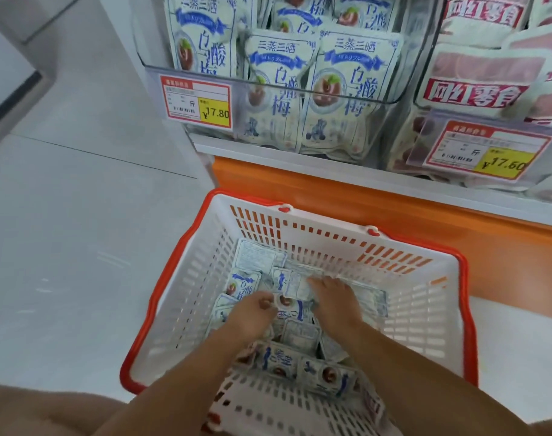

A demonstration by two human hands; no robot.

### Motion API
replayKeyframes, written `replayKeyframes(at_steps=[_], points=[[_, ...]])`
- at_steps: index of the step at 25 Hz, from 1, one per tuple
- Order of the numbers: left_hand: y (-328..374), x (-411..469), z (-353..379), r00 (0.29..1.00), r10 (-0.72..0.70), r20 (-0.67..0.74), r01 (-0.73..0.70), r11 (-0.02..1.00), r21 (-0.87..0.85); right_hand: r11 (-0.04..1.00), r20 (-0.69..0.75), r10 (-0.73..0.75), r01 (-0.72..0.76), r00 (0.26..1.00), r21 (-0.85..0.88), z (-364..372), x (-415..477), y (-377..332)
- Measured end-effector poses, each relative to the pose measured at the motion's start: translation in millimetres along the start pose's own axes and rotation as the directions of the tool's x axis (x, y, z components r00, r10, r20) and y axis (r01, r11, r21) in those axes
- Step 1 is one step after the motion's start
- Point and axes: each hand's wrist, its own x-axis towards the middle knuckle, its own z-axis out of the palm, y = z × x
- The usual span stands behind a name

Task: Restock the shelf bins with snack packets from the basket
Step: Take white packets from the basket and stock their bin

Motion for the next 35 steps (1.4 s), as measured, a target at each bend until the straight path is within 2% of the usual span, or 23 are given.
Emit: replayKeyframes(at_steps=[1, 2, 3, 4, 5, 6, 7, 8, 12, 14, 16, 17, 19, 21, 22, 24, 25, 26, 27, 30, 31, 33, 35], points=[[0, 0, -1, 1.000, -0.025, -0.001, 0.025, 0.997, -0.074, 1.000, -0.042, -0.004, 0.005, 0.999, 0.023, -1, 1, -2], [1, -1, -2, 0.999, -0.054, 0.008, 0.054, 0.985, -0.165, 0.988, -0.078, 0.027, -0.015, 0.997, 0.152, -6, 0, -5], [2, -3, -1, 0.997, -0.078, 0.029, 0.083, 0.960, -0.268, 0.919, -0.070, 0.097, -0.062, 0.993, 0.390, -12, -3, -8], [2, -4, -1, 0.994, -0.090, 0.068, 0.108, 0.923, -0.369, 0.748, 0.012, 0.151, -0.122, 0.988, 0.653, -17, -6, -11], [3, -5, 0, 0.990, -0.082, 0.111, 0.125, 0.876, -0.466, 0.507, 0.125, 0.127, -0.173, 0.984, 0.845, -24, -11, -13], [5, -6, -1, 0.988, -0.058, 0.142, 0.129, 0.819, -0.559, 0.299, 0.193, 0.075, -0.207, 0.978, 0.932, -29, -15, -14], [7, -8, -3, 0.988, -0.039, 0.150, 0.126, 0.763, -0.634, 0.181, 0.209, 0.037, -0.212, 0.977, 0.960, -31, -19, -13], [12, -12, -7, 0.991, -0.029, 0.131, 0.111, 0.726, -0.679, 0.125, 0.201, 0.022, -0.202, 0.979, 0.971, -32, -24, -12], [27, -27, -14, 0.997, 0.060, 0.056, -0.005, 0.725, -0.688, 0.130, 0.095, 0.149, -0.115, 0.984, 0.985, -43, -47, -11], [33, -36, -12, 0.994, 0.096, 0.049, -0.037, 0.734, -0.679, 0.045, 0.088, 0.231, -0.101, 0.969, 0.994, -53, -61, -11], [42, -48, -10, 0.994, 0.101, 0.040, -0.047, 0.731, -0.680, -0.036, 0.084, 0.245, -0.078, 0.966, 0.996, -68, -75, -14], [49, -57, -11, 0.993, 0.107, 0.047, -0.046, 0.730, -0.682, -0.039, 0.065, 0.232, -0.058, 0.970, 0.998, -78, -83, -15], [63, -74, -21, 0.985, 0.162, 0.065, -0.071, 0.713, -0.697, 0.038, 0.004, 0.221, -0.012, 0.975, 0.999, -103, -99, -15], [75, -89, -40, 0.953, 0.298, 0.050, -0.180, 0.694, -0.697, 0.161, -0.077, 0.148, 0.052, 0.986, 0.986, -129, -112, -12], [83, -98, -52, 0.936, 0.350, 0.031, -0.246, 0.717, -0.652, 0.234, -0.103, 0.096, 0.079, 0.990, 0.969, -142, -118, -12], [97, -115, -74, 0.904, 0.427, 0.016, -0.381, 0.822, -0.424, 0.367, -0.140, 0.018, 0.123, 0.990, 0.922, -169, -129, -19], [104, -122, -81, 0.888, 0.459, 0.025, -0.431, 0.849, -0.305, 0.387, -0.161, 0.012, 0.144, 0.987, 0.911, -179, -133, -23], [109, -127, -88, 0.878, 0.478, 0.008, -0.463, 0.854, -0.239, 0.369, -0.176, 0.023, 0.155, 0.984, 0.917, -188, -138, -27], [114, -131, -93, 0.870, 0.492, -0.032, -0.484, 0.839, -0.250, 0.303, -0.180, 0.030, 0.163, 0.983, 0.939, -194, -141, -29], [127, -148, -99, 0.882, 0.448, -0.145, -0.457, 0.740, -0.493, -0.082, -0.138, -0.043, 0.134, 0.990, 0.988, -206, -154, -38], [129, -151, -99, 0.894, 0.432, -0.123, -0.414, 0.685, -0.600, -0.131, -0.154, -0.053, 0.146, 0.987, 0.981, -208, -158, -42], [131, -161, -100, 0.900, 0.433, -0.043, -0.338, 0.634, -0.696, -0.136, -0.199, 0.014, 0.199, 0.980, 0.971, -211, -161, -48], [132, -167, -103, 0.888, 0.459, 0.008, -0.354, 0.695, -0.626, -0.054, -0.239, 0.075, 0.244, 0.968, 0.968, -216, -163, -50]])
